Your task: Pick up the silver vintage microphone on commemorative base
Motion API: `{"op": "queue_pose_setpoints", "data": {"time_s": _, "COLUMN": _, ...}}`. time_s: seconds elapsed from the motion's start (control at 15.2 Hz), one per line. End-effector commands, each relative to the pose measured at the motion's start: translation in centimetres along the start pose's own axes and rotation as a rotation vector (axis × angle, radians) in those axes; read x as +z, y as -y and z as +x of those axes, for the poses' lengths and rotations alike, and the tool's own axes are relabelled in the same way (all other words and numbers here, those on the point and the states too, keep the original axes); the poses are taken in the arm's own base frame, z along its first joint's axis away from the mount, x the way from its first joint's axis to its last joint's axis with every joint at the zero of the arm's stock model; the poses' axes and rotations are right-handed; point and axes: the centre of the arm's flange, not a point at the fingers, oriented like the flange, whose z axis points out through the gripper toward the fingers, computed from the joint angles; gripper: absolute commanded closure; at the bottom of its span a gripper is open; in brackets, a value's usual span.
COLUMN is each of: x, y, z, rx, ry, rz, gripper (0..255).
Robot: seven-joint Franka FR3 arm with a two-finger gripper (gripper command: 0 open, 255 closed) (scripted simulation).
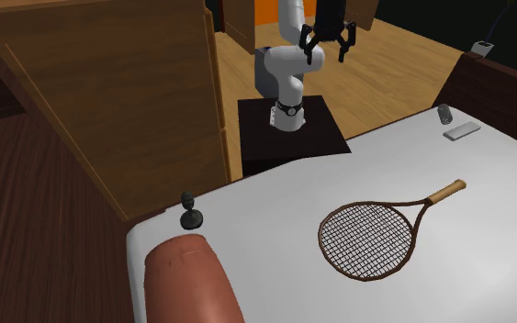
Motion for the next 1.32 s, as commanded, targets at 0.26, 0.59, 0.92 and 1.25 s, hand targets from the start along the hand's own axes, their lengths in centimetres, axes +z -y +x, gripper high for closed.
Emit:
{"op": "queue_pose_setpoints", "data": {"time_s": 0.26, "x": 3.2, "y": -3.9, "z": 0.9, "rx": -0.005, "ry": -0.016, "rz": -0.008, "gripper": 0}}
{"op": "queue_pose_setpoints", "data": {"time_s": 0.59, "x": 7.1, "y": -8.9, "z": 2.1, "rx": -0.012, "ry": -0.035, "rz": -0.018, "gripper": 0}}
{"op": "queue_pose_setpoints", "data": {"time_s": 0.92, "x": 11.0, "y": -13.9, "z": 3.4, "rx": -0.018, "ry": -0.055, "rz": -0.029, "gripper": 0}}
{"op": "queue_pose_setpoints", "data": {"time_s": 1.25, "x": 14.7, "y": -18.9, "z": 4.8, "rx": -0.025, "ry": -0.074, "rz": -0.039, "gripper": 0}}
